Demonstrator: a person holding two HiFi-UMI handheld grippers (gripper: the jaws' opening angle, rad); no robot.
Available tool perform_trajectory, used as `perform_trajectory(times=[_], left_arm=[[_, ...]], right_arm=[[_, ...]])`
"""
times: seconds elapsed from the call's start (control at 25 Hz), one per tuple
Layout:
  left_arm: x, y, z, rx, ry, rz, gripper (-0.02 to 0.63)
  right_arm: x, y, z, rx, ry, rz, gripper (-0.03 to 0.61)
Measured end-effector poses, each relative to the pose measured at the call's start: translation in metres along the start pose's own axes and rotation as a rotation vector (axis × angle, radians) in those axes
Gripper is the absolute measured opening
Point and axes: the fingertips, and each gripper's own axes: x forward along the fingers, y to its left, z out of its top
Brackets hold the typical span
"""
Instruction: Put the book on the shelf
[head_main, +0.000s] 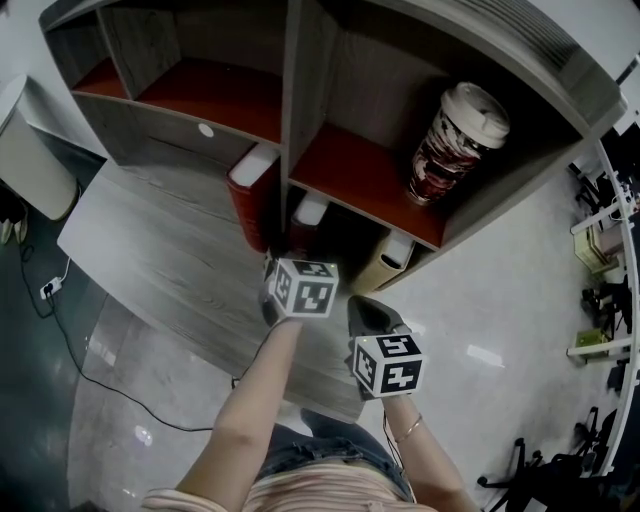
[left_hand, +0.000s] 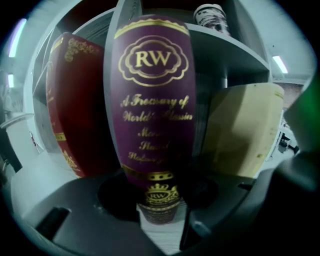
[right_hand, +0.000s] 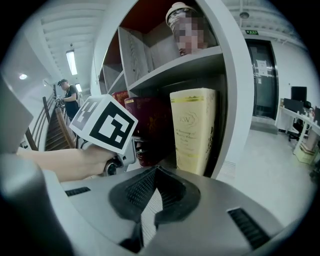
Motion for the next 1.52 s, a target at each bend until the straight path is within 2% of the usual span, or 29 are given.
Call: perform_trajectory(times=[0.8,1.24,1.52], left_arm=[[0.029,-0.003,0.010,0.000,-0.008,-0.016,0.221],[0.026,-0.004,0.011,0.008,-0.029,-0.013,0.221],[0.014,-0.006,0.004,-0.020,-0.021,-0.035,0.225]], right_arm=[[0.004,-0.018,-0.002,0.018,0.020,-0.030,0.009],[0.001,-0.011,-0.006,0.019,0.019,-0.033,0.009],[-0.003,0.000,-0.007,0.022,0.016,-0.029,0.009]])
